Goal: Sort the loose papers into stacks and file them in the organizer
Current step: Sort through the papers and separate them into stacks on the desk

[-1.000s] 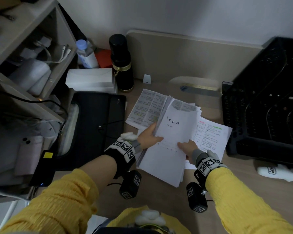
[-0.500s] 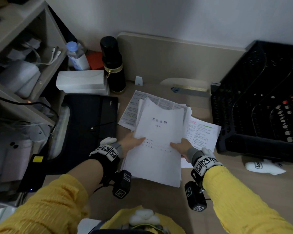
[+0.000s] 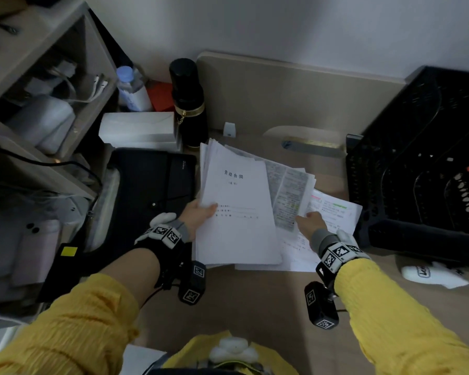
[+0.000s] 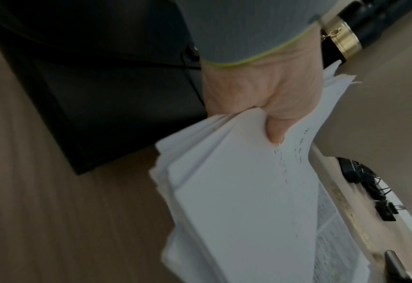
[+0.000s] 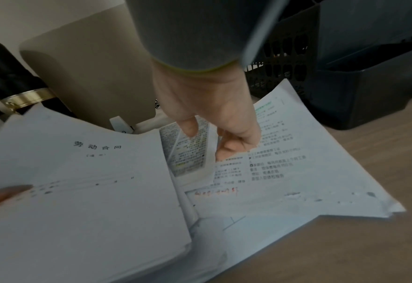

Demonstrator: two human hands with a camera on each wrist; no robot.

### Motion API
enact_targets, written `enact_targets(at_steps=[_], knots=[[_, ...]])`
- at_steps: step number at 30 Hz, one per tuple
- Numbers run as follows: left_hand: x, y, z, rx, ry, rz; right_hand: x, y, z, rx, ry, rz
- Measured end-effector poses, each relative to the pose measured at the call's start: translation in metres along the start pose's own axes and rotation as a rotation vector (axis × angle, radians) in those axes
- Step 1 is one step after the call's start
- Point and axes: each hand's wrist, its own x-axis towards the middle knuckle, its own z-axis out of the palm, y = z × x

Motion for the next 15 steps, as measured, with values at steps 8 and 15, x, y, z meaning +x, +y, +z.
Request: enact_targets(at_steps=[8,15], knots=[[0.0,-0.002,-0.002,-0.009,0.001,-0.015,0.007,-0.005,0.009,-0.022,-0.007,-0.088],[-0.008,0.011,-0.008,-0.15,-0.011,0.017,0.0,-0.008,-0.008,0.022,0.142,-0.098]])
